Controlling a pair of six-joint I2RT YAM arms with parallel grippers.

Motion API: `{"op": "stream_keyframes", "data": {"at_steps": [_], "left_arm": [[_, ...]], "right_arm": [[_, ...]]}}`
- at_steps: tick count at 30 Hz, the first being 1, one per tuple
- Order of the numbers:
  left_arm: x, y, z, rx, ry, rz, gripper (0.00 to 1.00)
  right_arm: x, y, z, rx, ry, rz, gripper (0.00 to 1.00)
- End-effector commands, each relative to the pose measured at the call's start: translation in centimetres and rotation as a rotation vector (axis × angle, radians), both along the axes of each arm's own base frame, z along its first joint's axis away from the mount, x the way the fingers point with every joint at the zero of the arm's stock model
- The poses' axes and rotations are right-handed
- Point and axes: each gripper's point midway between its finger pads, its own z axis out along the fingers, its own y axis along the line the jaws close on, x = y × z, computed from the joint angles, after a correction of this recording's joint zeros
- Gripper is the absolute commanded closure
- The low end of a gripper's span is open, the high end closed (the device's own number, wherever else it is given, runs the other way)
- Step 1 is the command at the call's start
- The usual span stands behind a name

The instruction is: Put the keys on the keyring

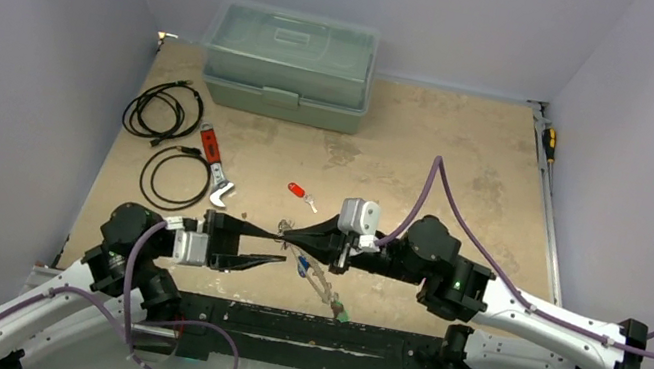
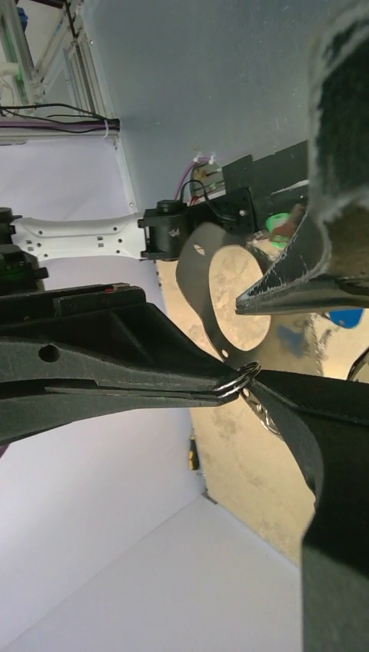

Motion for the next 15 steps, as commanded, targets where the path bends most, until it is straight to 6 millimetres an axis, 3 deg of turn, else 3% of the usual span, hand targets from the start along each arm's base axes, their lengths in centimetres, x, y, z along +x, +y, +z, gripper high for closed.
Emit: {"op": "stream_keyframes", "data": {"at_steps": [1,10,15], "left_arm": [[0.8,0.0,0.9,0.016,-0.029,0.046,0.67],[1.6,-0.2,1.0,0.104,-0.011,0.073,0.74],[2.1,-0.4,-0.2,0.189,0.029,0.085,0.74]], "right_arm": [[0.1,-0.1,0.4,-0.033,-0.017,0.000,1.00],[0.2,-0.8,0.2,-0.075,-0.024,-0.011,1.00],[0.3,-0.9,0.3,-0.093,-0.036,-0.013,1.00]]}}
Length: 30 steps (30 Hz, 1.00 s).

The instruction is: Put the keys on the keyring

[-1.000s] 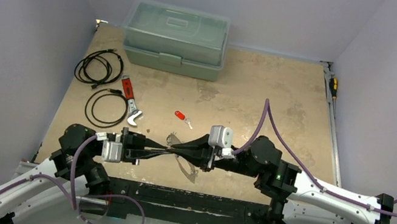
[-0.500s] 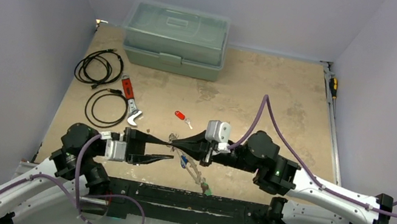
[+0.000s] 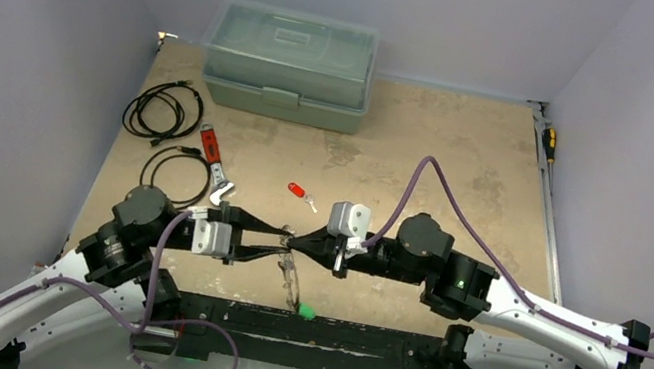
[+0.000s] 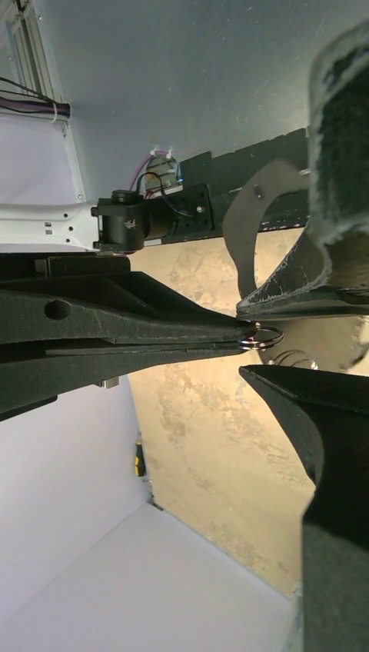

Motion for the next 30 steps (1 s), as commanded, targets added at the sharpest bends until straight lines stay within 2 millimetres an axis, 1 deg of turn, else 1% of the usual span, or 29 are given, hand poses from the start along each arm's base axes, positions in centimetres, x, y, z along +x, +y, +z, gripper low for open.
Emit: {"op": "stream_keyframes", "data": {"at_steps": [1,6,10,14,17,18,22,25,28,30], "left_arm": [[0.5,0.2,0.9,0.034,-0.021,0.025,0.73],[0.5,0.1,0.3,0.100,0.010,0.016,0.67],[0.7,0.3,0.2,0.138,0.029,0.034,0.68],[0.6,0.4,0.1,0.147,0.038,0.034,0.73],[0.7,0.6,0.2,0.155,0.043,0.042,0.74],[0.8,0.6,0.3,0.158,0.046,0.049,0.74],[0.8,0.8,0.0,0.176,0.053,0.057,0.67],[0.7,0.9,-0.3,0.182,0.053,0.053,0.65],[0.6,0.8,-0.4,0.177,0.046,0.043,0.65],[0.6,0.7,-0.5,0.171,0.043,0.039,0.67]], "right_arm": [[-0.1,-0.2,3.2,0.051,-0.043,0.005,1.00],[0.0,-0.1,2.7,0.002,-0.048,0.005,1.00],[0.2,0.0,2.4,-0.024,-0.055,0.003,1.00],[0.4,0.1,2.3,-0.034,-0.060,-0.001,1.00],[0.4,0.0,2.3,-0.039,-0.064,-0.005,1.00],[0.4,0.0,2.4,-0.040,-0.066,-0.005,1.00],[0.5,-0.1,2.5,-0.042,-0.069,-0.006,1.00],[0.4,-0.1,2.6,-0.043,-0.071,-0.004,1.00],[0.4,-0.1,2.7,-0.043,-0.073,-0.001,1.00],[0.3,-0.1,2.7,-0.042,-0.074,0.003,1.00]]}}
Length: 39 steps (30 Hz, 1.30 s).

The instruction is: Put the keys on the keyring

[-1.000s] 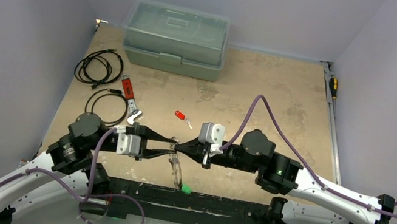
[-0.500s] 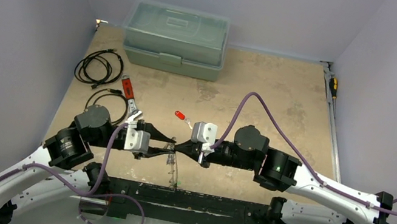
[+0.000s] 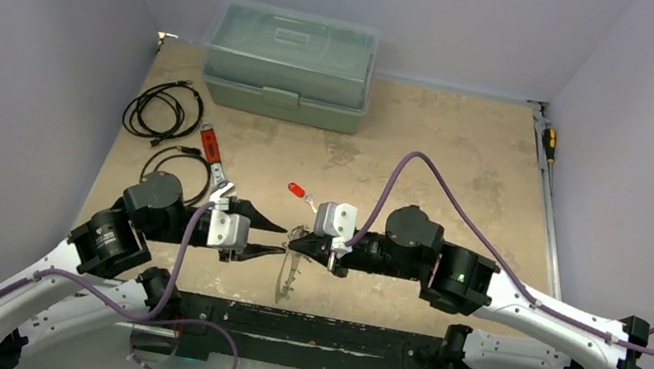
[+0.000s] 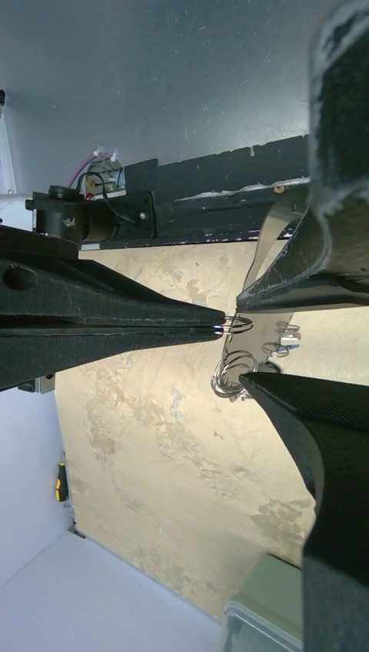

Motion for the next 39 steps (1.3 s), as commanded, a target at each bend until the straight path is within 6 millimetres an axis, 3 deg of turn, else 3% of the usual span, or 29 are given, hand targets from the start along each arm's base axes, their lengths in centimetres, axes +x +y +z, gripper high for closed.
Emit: {"op": "stream_keyframes", "data": {"at_steps": [1,4,12,13,15,24,30,39], "left_arm": [[0.0,-0.1,1.3,-0.036,-0.046,-0.011,0.69],[-0.1,-0.4,1.2,-0.040,-0.046,-0.028,0.77],[-0.5,-0.8,1.1,-0.052,-0.048,-0.066,0.80],[-0.7,-0.9,1.1,-0.054,-0.048,-0.074,0.83],[-0.8,-0.9,1.0,-0.055,-0.050,-0.085,0.99],[-1.0,-0.6,1.4,-0.106,-0.086,-0.077,1.00],[-1.0,-0.7,2.5,-0.226,-0.106,-0.065,1.00],[-1.2,0.0,4.2,-0.331,-0.135,-0.040,1.00]], "right_arm": [[0.0,0.1,4.0,0.096,-0.045,0.005,1.00],[-0.1,0.2,4.0,0.094,-0.045,0.010,1.00],[-0.3,0.6,3.6,0.077,-0.043,0.029,1.00],[-0.3,0.7,3.6,0.078,-0.044,0.030,1.00],[-0.2,0.6,3.7,0.078,-0.047,0.030,1.00],[0.0,-0.2,4.9,0.122,-0.054,-0.001,1.00],[0.7,-1.0,5.0,0.141,-0.043,-0.060,0.69],[-0.3,-2.0,4.6,0.184,-0.010,-0.028,0.66]]}}
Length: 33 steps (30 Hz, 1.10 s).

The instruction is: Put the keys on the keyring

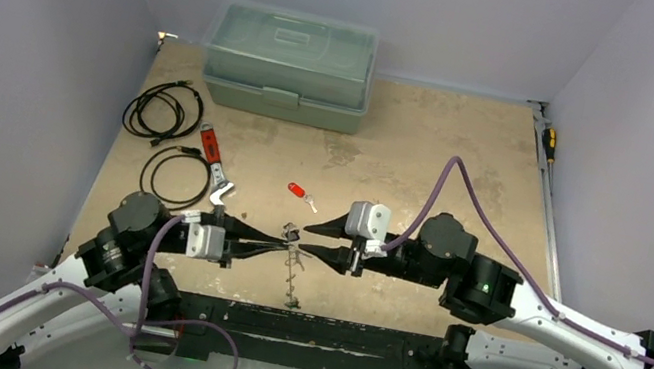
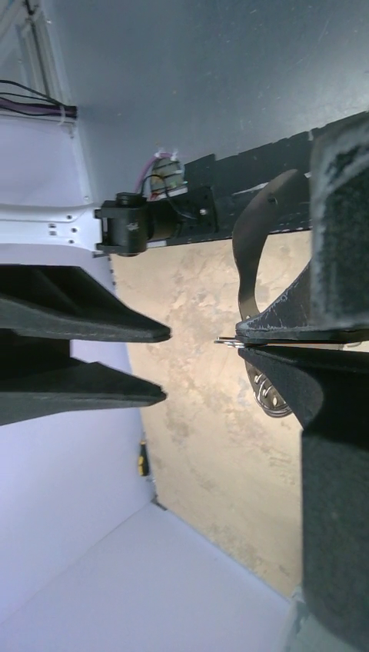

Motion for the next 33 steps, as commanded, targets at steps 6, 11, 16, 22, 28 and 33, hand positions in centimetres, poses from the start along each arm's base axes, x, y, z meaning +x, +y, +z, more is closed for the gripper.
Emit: {"op": "stream_keyframes", "data": {"at_steps": [6,11,16,22,28,33], "left_arm": [[-0.4,0.5,3.6,-0.152,-0.058,0.004,1.00],[-0.5,0.6,3.7,-0.160,-0.052,0.004,1.00],[-0.5,0.6,3.7,-0.162,-0.049,0.002,1.00],[-0.6,0.5,3.6,-0.163,-0.044,-0.003,1.00],[-0.7,0.6,3.4,-0.161,-0.040,-0.009,1.00],[-0.9,0.6,3.5,-0.165,-0.045,-0.018,1.00]], "right_arm": [[-0.8,0.6,0.7,0.069,0.030,0.049,0.66],[-1.0,1.2,0.8,0.068,0.029,0.070,0.66],[-0.8,1.6,0.6,0.063,0.029,0.066,0.68],[-0.2,2.1,-0.2,0.041,0.031,0.045,0.73],[0.2,2.3,-0.5,0.030,0.035,0.042,0.81],[0.3,2.7,-0.8,0.019,0.033,0.051,0.93]]}}
